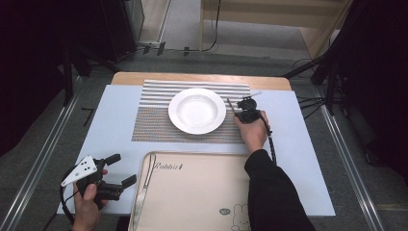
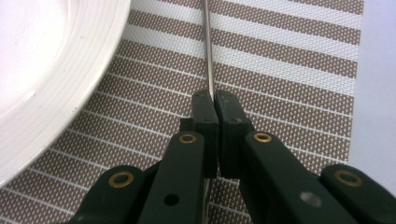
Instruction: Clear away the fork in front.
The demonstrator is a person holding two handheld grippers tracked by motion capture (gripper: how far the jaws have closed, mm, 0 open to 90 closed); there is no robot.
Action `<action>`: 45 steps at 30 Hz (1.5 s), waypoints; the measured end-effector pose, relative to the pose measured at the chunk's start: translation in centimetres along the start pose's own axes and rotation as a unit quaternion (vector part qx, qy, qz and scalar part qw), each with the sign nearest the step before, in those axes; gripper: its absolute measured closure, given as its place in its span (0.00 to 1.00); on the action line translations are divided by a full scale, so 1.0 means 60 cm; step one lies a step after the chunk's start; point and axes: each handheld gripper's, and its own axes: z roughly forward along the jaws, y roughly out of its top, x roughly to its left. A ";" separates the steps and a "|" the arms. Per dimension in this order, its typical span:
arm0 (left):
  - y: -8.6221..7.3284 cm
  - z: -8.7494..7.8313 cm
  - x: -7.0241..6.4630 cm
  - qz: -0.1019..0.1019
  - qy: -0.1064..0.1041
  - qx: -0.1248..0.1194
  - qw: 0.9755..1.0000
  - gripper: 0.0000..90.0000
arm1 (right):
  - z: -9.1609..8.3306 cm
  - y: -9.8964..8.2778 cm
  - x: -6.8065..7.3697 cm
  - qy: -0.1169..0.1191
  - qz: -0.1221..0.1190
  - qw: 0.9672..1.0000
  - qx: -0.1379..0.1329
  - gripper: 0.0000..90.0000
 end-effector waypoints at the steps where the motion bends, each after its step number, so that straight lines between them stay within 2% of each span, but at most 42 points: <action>1: 0.000 0.000 0.000 0.000 -0.001 0.000 1.000 0.00 | -0.002 -0.002 -0.001 0.002 0.007 1.000 -0.006 0.97; 6: 0.003 0.005 -0.003 0.000 -0.003 -0.002 1.000 0.00 | -0.018 -0.009 -0.006 0.020 0.019 0.999 -0.036 0.97; 8: 0.006 0.007 -0.006 0.004 -0.002 -0.002 1.000 0.00 | -0.028 -0.012 -0.007 0.025 0.016 0.998 -0.050 0.97; 10: 0.008 0.010 -0.009 0.006 -0.004 -0.003 1.000 0.00 | -0.035 -0.015 -0.008 0.039 0.015 0.997 -0.064 0.97; 15: 0.015 0.018 -0.015 0.008 -0.005 -0.004 1.000 0.00 | -0.057 -0.026 -0.007 0.052 0.005 0.994 -0.091 0.97; 19: 0.023 0.025 -0.020 0.011 -0.007 -0.007 1.000 0.00 | -0.075 -0.035 -0.011 0.068 0.011 0.991 -0.113 0.97; 31: 0.052 0.061 -0.043 0.025 -0.020 -0.007 0.999 0.00 | -0.121 -0.072 -0.016 0.094 -0.008 0.983 -0.159 0.97; 41: 0.077 0.097 -0.067 0.042 -0.035 0.002 0.999 0.00 | -0.150 -0.104 -0.021 0.116 -0.005 0.975 -0.190 0.97; 45: 0.086 0.109 -0.075 0.044 -0.041 0.000 0.998 0.00 | -0.159 -0.117 -0.020 0.122 -0.005 0.972 -0.199 0.97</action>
